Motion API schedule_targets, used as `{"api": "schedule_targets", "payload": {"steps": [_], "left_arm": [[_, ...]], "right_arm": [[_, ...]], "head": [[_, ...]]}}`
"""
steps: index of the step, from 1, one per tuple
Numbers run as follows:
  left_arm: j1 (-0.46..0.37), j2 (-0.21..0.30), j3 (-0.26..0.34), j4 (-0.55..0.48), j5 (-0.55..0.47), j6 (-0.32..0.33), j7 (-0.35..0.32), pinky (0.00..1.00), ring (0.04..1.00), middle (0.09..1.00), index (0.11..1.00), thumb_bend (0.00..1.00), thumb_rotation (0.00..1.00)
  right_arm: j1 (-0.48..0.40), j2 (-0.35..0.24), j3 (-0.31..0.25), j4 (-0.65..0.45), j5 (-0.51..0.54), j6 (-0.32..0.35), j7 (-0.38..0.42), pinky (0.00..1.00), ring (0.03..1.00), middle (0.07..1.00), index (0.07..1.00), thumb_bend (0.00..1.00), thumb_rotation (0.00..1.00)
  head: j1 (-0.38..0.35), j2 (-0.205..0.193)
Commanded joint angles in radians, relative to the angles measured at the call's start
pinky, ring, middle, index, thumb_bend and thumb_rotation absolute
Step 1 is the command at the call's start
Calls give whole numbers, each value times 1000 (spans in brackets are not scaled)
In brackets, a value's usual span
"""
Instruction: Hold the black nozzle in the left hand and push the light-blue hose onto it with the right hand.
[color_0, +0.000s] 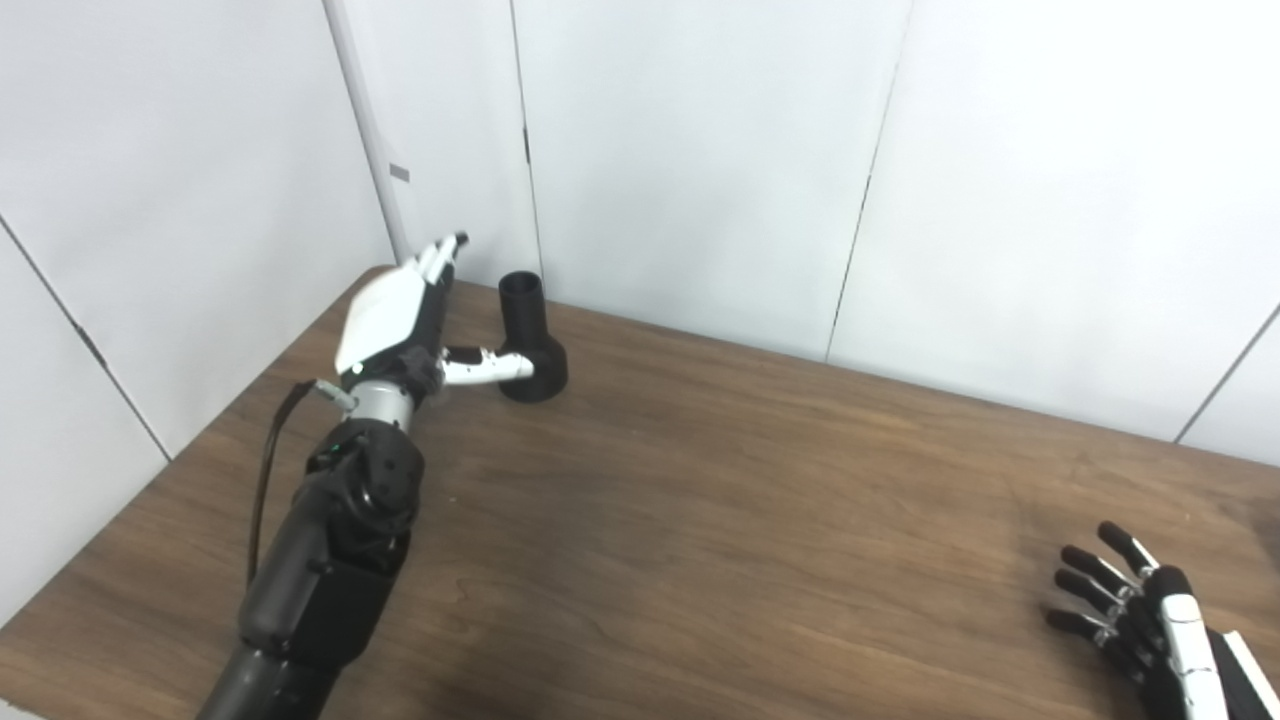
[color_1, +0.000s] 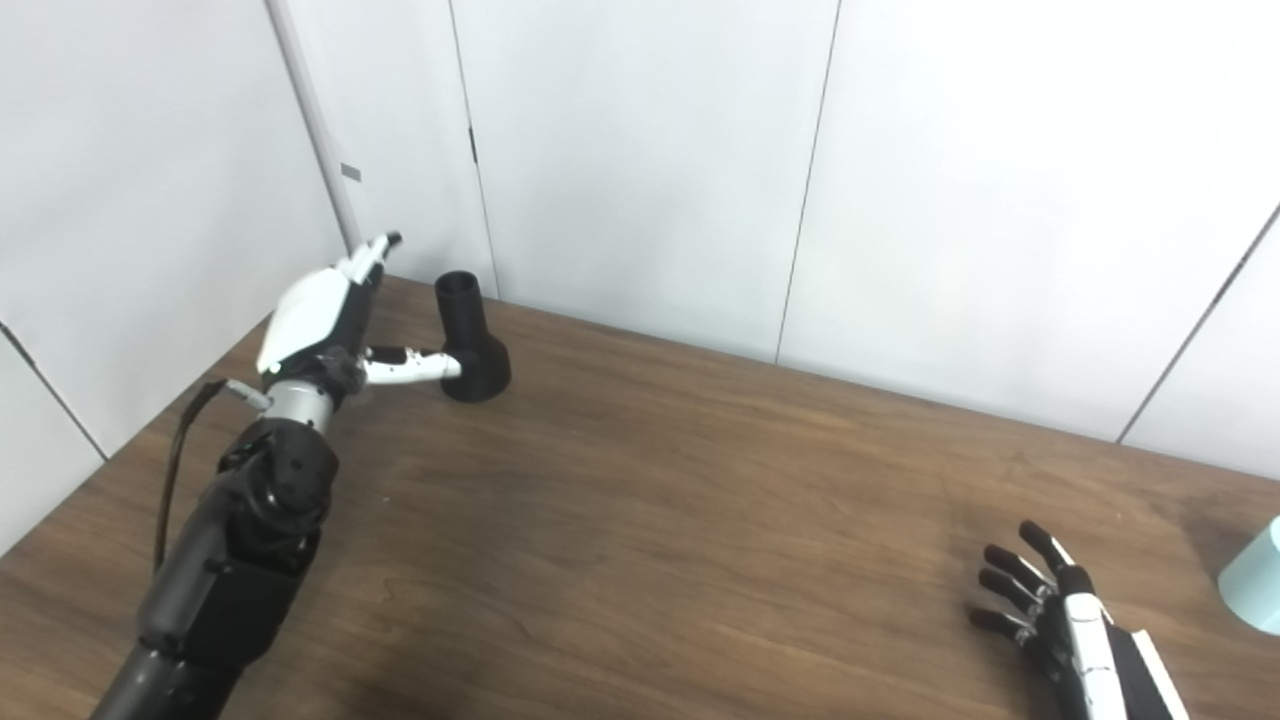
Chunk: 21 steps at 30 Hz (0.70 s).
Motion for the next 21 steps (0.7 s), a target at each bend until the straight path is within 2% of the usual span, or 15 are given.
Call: {"api": "schedule_targets", "payload": {"steps": [1,7,12,21], "left_arm": [[-67,25,6,21,46,1,2,1000,1000,1000,999,1000,414],[-96,41,9,83,55,1,-13,1000,1000,1000,1000,1000,460],[-107,31,17,107,98,1,-21,1000,1000,1000,1000,1000,488],[-136,20,24,153,130,1,-56,1000,1000,1000,1000,1000,461]], "right_arm": [[-6,-4,-4,-42,-2,0,-10,704,821,830,925,242,1000],[-5,0,-9,-48,19,7,-4,721,828,831,928,207,1000],[-2,-3,-4,-67,4,21,-11,717,827,831,932,207,1000],[4,-9,2,-90,-10,36,-11,732,835,831,940,210,1000]], "head": [[0,1],[0,6],[4,8],[-1,18]]}}
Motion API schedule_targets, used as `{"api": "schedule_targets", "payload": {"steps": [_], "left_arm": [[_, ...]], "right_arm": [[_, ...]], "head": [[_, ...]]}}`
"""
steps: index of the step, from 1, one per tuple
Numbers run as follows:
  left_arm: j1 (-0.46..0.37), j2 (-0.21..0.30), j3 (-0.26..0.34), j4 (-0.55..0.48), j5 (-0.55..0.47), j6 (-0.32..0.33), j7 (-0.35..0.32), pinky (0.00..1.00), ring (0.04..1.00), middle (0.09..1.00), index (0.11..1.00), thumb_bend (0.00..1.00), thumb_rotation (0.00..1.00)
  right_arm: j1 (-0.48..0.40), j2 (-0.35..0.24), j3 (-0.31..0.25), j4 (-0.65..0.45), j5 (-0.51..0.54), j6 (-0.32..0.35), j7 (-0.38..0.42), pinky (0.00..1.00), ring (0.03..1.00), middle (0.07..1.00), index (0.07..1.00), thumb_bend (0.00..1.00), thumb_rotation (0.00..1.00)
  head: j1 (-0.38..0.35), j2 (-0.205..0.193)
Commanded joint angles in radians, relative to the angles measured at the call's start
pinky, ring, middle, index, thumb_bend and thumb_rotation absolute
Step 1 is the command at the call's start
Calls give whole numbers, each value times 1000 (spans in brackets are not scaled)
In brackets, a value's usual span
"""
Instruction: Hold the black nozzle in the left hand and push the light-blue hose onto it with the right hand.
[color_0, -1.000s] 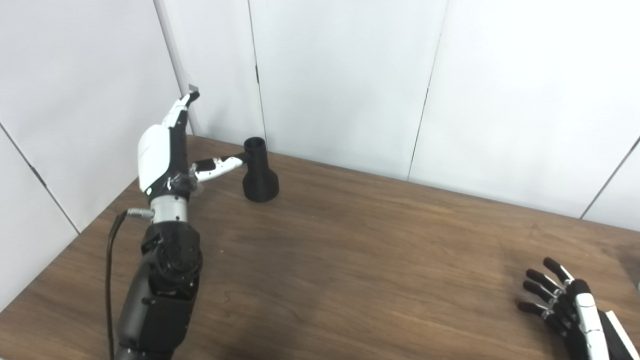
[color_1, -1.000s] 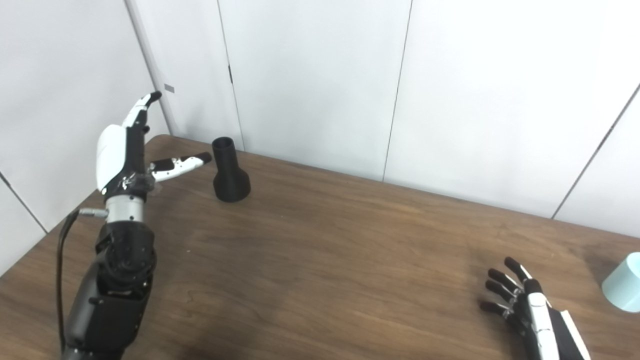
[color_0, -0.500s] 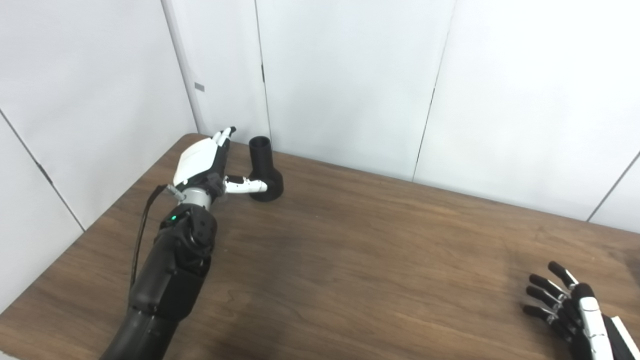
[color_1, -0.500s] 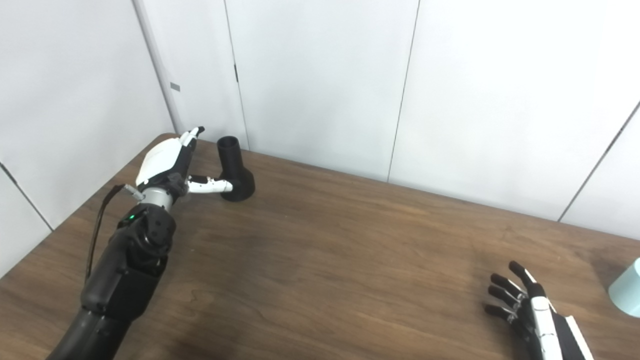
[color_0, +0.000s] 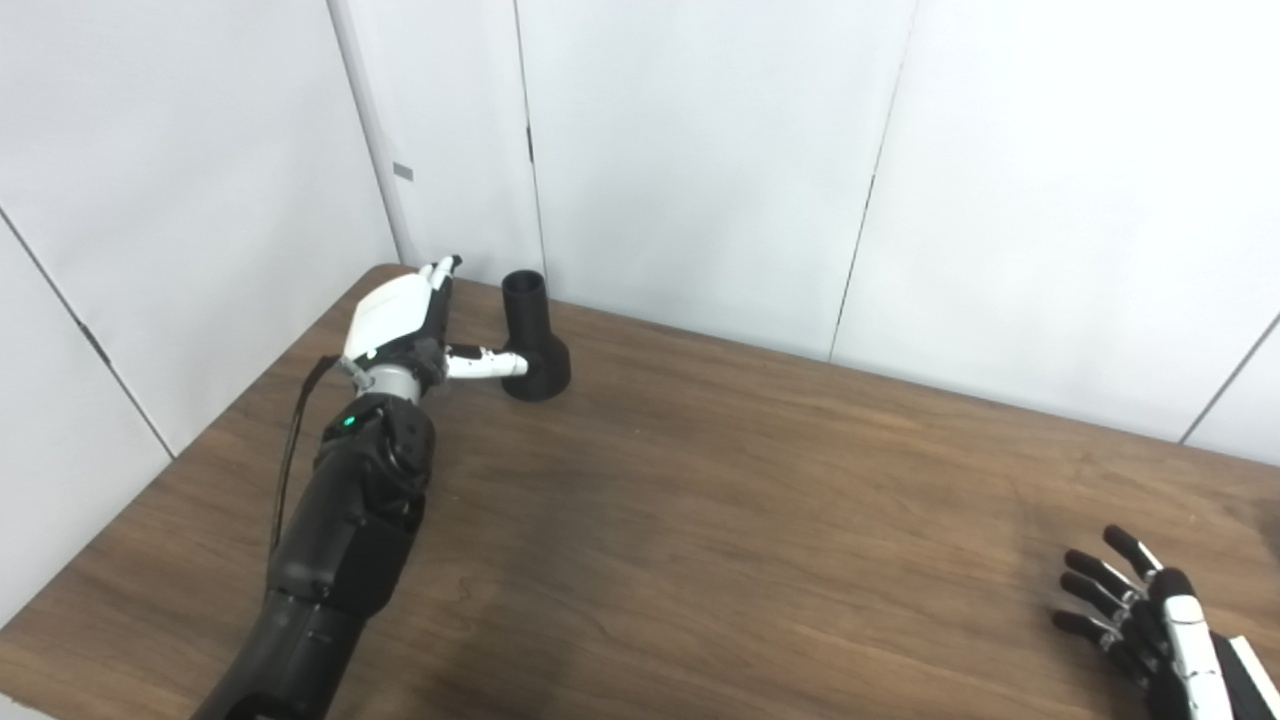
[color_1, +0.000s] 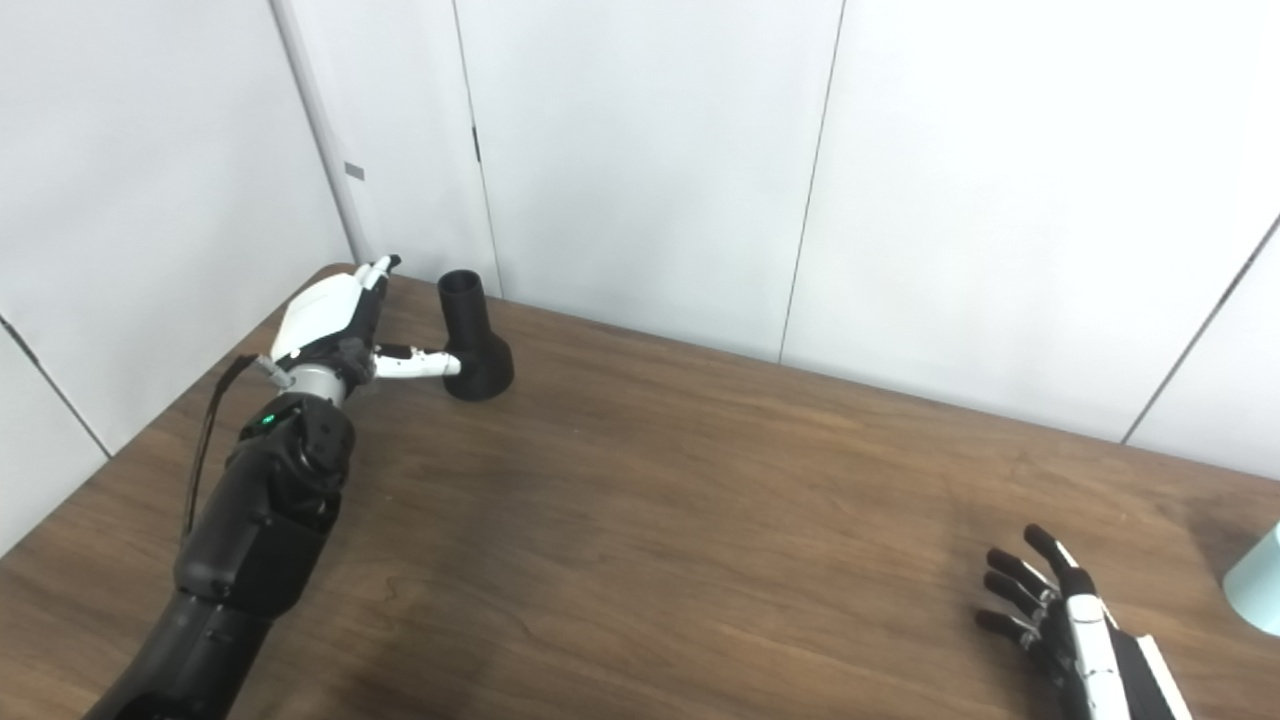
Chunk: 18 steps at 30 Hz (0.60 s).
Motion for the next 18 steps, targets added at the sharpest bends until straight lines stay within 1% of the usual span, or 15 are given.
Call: {"api": "schedule_targets", "payload": {"steps": [1,5,7,10,12,15,18], "left_arm": [[-51,27,5,-13,23,-1,4,1000,1000,1000,997,1000,455],[-63,37,-10,9,3,-1,-21,1000,1000,996,968,1000,451],[-70,43,-28,19,10,-1,-30,1000,1000,973,944,1000,459],[-85,33,-30,41,14,-1,-37,1000,1000,959,937,1000,451],[-95,33,-43,54,20,-1,-40,999,1000,955,937,1000,468],[-107,31,-59,74,23,-1,-44,939,994,946,929,1000,481],[-115,20,-64,85,18,-1,-51,925,988,946,932,1000,482]], "right_arm": [[-10,-11,-3,-43,1,-6,-2,731,835,833,941,213,1000],[-10,-7,-4,-50,4,1,-2,723,832,832,937,207,1000],[-9,-8,-3,-55,-2,4,-4,713,827,829,932,204,1000],[-9,-6,-6,-59,4,12,-3,717,824,827,928,209,1000],[-10,-5,-7,-60,9,18,-3,735,829,830,934,210,1000],[-8,-5,-3,-67,4,17,-3,724,826,829,934,201,1000],[-5,-4,-3,-76,0,29,-8,715,820,826,927,205,1000]], "head": [[-2,1],[-2,4],[-2,7],[-3,8],[-4,11],[-6,14],[-6,16]]}}
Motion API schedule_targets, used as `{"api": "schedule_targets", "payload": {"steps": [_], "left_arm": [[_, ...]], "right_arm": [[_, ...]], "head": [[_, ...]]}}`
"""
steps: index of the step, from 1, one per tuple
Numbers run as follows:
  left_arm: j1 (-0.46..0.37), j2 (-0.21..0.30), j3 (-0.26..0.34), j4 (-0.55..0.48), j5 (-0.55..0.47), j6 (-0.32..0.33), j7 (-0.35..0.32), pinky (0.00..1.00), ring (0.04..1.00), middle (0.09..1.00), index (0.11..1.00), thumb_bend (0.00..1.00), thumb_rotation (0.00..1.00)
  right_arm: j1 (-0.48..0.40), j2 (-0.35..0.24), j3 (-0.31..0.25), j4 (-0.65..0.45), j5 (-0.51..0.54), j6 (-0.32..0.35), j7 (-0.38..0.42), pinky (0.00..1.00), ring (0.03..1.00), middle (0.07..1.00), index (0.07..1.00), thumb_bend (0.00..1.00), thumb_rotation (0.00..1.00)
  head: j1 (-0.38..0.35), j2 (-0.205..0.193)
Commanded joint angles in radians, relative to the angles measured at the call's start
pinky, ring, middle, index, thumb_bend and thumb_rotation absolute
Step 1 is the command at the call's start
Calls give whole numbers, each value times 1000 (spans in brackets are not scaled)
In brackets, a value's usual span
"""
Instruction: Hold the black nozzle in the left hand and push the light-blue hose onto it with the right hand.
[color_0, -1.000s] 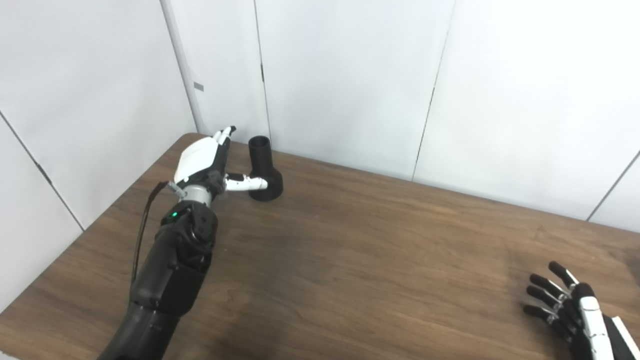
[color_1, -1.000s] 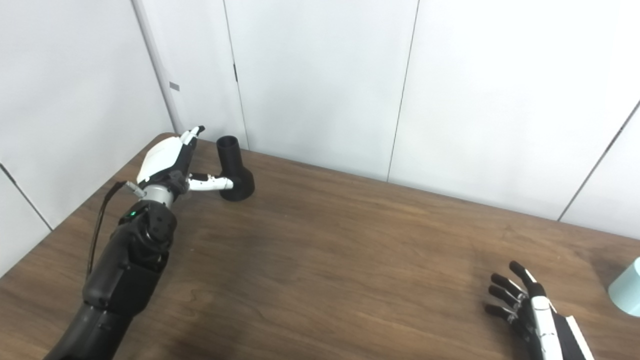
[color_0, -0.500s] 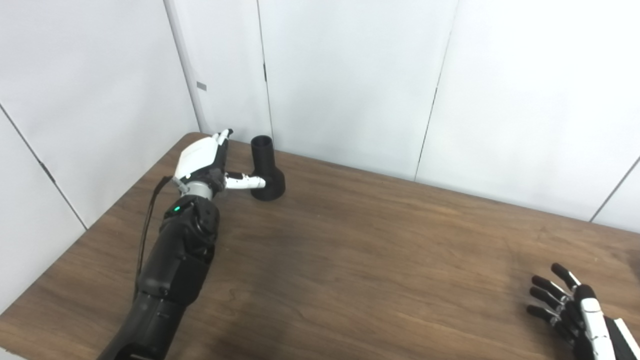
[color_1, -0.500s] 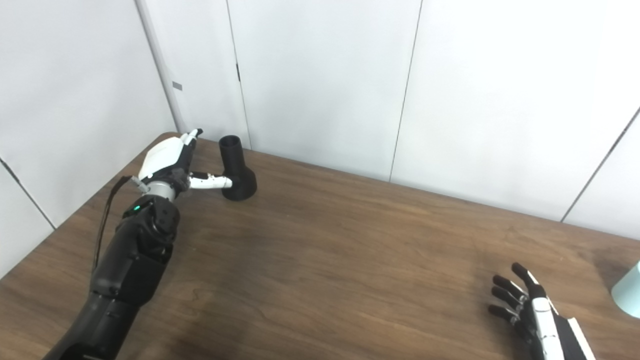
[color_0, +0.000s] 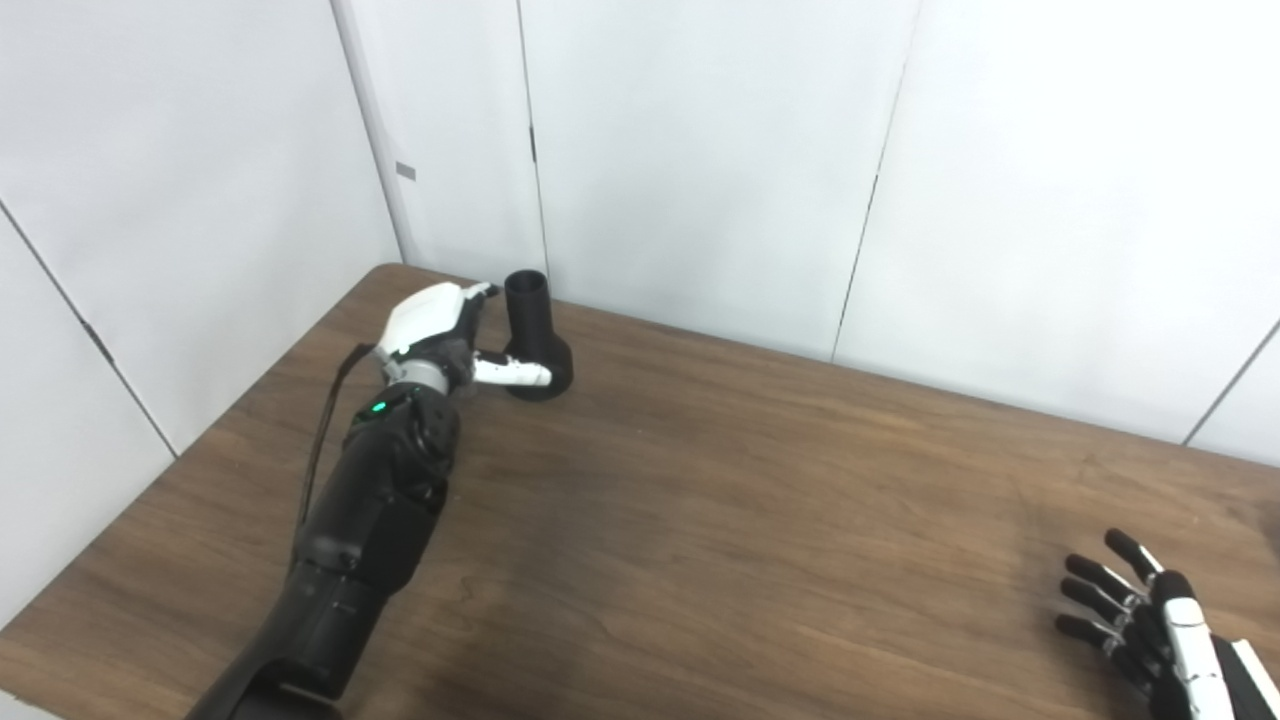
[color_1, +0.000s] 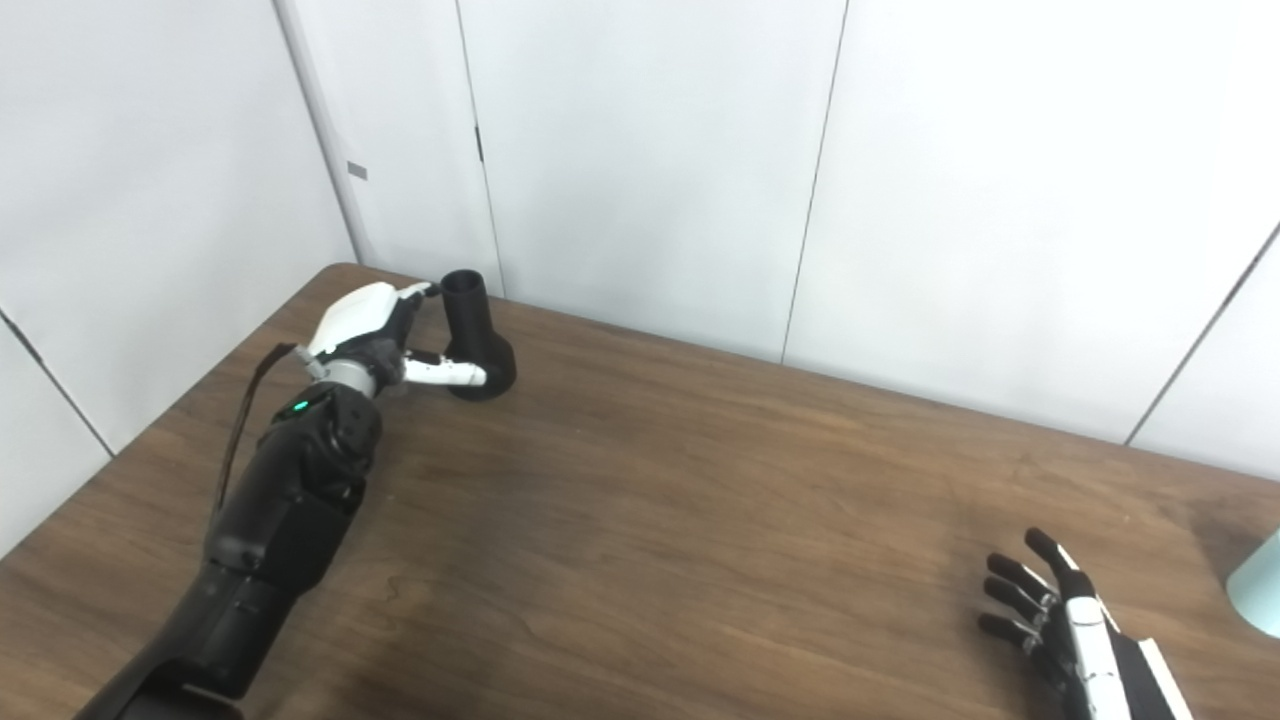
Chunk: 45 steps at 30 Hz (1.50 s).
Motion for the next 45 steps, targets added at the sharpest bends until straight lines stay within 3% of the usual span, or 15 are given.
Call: {"api": "schedule_targets", "payload": {"steps": [1,5,9,23,29,33,40,41,42,45], "left_arm": [[-55,10,4,-4,16,-2,7,926,987,947,931,1000,481],[-64,0,-6,20,25,-2,16,872,977,938,911,1000,478],[-74,-2,-27,56,24,-3,27,943,979,943,927,1000,513],[-85,-5,-68,106,29,-2,18,994,977,946,923,1000,472],[-79,-24,-76,169,-20,-8,121,977,956,928,895,1000,433],[-74,-42,-67,187,-67,-20,220,945,930,901,842,932,357],[-85,-42,-89,222,-98,-33,339,707,857,828,684,812,121],[-83,-41,-93,222,-100,-35,350,680,840,802,591,671,90],[-82,-40,-93,222,-107,-39,359,652,814,772,542,598,72],[-72,-42,-86,224,-138,-73,406,636,695,643,490,527,44]], "right_arm": [[-13,-4,-4,-46,6,1,-4,717,822,828,928,204,1000],[-11,-3,-4,-55,9,9,-4,723,825,833,934,206,1000],[-12,-6,-5,-53,15,9,1,730,828,835,937,202,1000],[-5,-7,-1,-72,11,14,3,717,816,828,931,221,1000],[-3,-3,-5,-75,17,15,0,709,807,816,923,248,1000],[-4,-5,-7,-76,23,20,0,711,805,806,918,242,1000],[-5,-5,-12,-68,22,19,-5,703,780,778,893,258,1000],[-5,-5,-12,-69,21,20,-5,706,777,775,891,256,1000],[-5,-5,-12,-68,21,20,-5,708,776,773,890,254,1000],[-6,-2,-15,-61,24,16,-7,703,762,760,889,255,1000]], "head": [[0,4],[-2,8],[-2,8],[-17,24],[-27,35],[-28,39],[-29,44],[-29,44],[-29,46],[-30,47]]}}
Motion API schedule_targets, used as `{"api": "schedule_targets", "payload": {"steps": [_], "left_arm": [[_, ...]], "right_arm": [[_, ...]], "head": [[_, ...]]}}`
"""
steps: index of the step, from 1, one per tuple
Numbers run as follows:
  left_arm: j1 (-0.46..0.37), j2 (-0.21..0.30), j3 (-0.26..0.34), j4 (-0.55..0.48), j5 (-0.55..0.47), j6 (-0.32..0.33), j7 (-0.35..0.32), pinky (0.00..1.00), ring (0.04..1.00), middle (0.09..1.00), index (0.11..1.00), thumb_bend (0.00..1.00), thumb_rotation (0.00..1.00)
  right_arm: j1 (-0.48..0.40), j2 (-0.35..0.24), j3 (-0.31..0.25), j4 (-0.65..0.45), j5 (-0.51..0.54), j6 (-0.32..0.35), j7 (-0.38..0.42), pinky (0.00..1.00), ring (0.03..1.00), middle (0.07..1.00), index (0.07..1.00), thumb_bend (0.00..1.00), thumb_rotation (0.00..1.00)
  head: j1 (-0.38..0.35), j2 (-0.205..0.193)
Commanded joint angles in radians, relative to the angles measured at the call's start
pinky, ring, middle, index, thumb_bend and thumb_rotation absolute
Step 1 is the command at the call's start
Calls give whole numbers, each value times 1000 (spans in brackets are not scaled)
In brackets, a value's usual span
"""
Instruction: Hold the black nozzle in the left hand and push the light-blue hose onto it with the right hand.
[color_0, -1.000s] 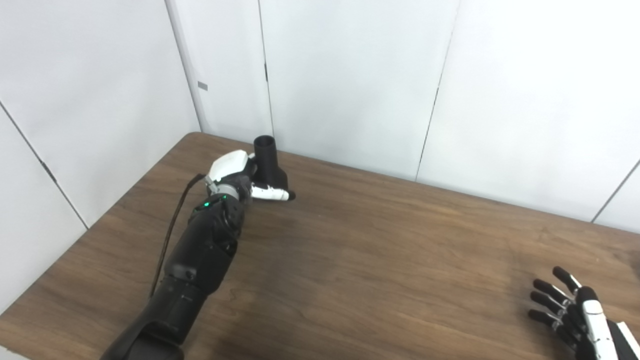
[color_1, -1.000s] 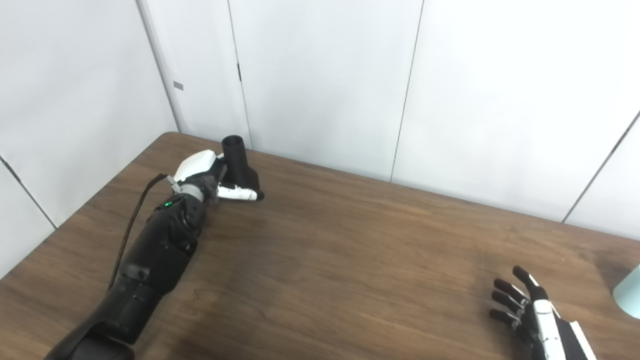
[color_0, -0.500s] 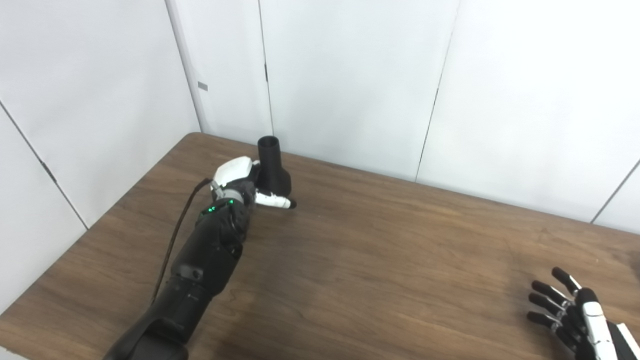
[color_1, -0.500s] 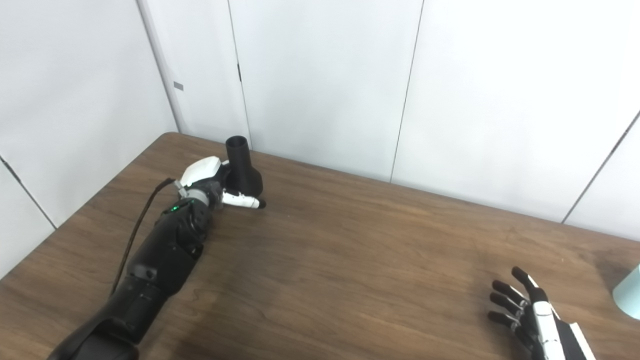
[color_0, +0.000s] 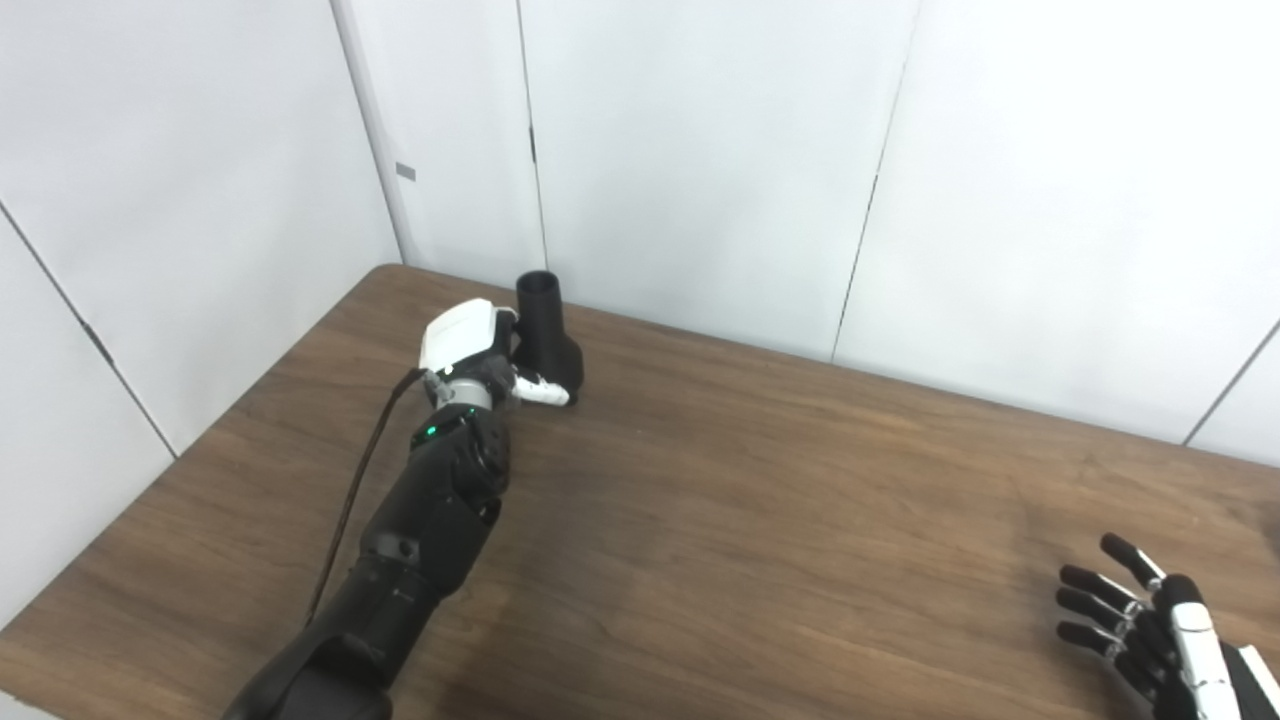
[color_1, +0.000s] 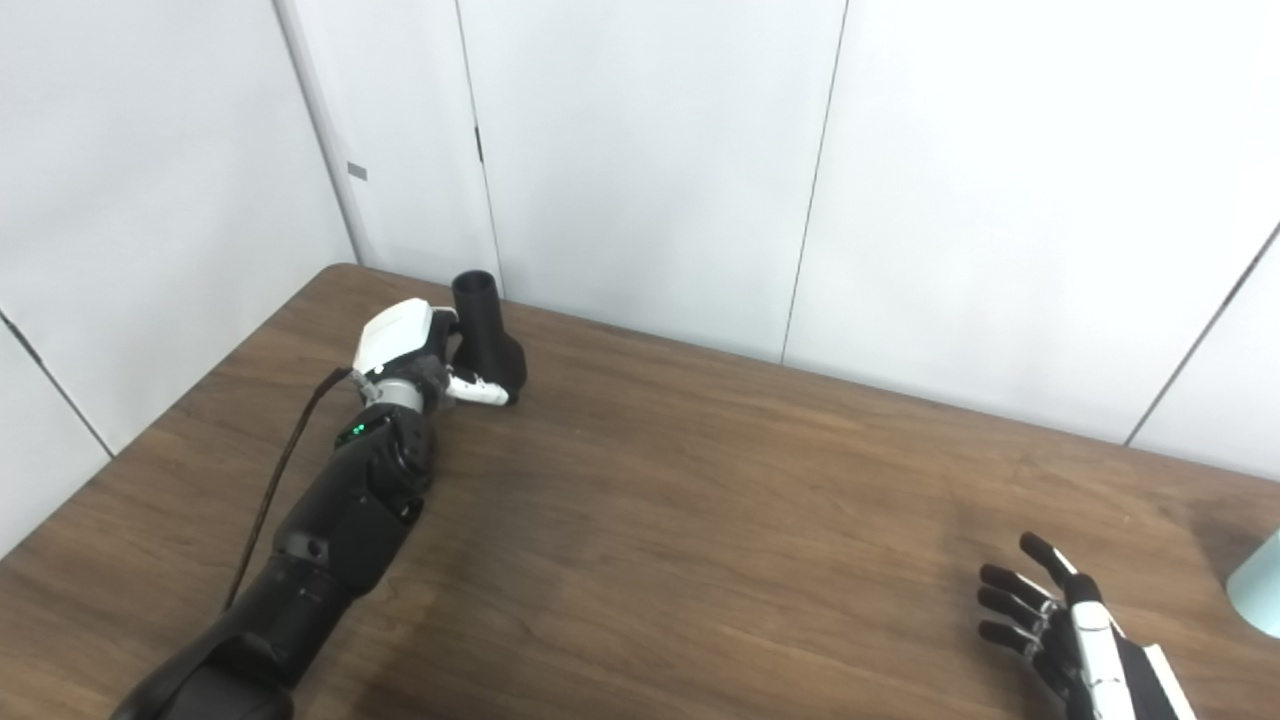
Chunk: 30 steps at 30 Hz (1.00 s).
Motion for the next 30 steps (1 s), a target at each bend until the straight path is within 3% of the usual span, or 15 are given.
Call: {"api": "schedule_targets", "payload": {"steps": [1,8,13,18,26,30], "left_arm": [[-23,17,2,-10,-10,-42,58,639,656,594,470,517,18],[-6,38,-27,-14,-27,-87,84,602,610,564,462,511,0],[4,45,-37,-26,-29,-84,84,605,626,565,459,510,0],[29,51,-48,-70,-22,-94,88,534,602,557,461,513,0],[92,26,-92,-257,6,-28,24,444,555,532,476,518,0],[129,2,-138,-346,35,-59,29,383,507,483,483,525,0]], "right_arm": [[-18,-2,-12,-23,12,-19,-6,694,754,755,887,256,1000],[-18,-5,-11,-20,14,-23,-2,664,721,728,884,272,1000],[-16,-5,-3,-15,7,-36,0,647,710,725,884,274,1000],[-17,-6,2,15,2,-73,6,630,713,729,877,276,1000],[-12,6,8,62,3,-140,4,585,697,721,853,341,984],[-12,12,13,71,7,-162,8,574,688,713,847,378,975]], "head": [[-1,3],[-14,7],[-50,16],[-87,19],[-137,17],[-189,24]]}}
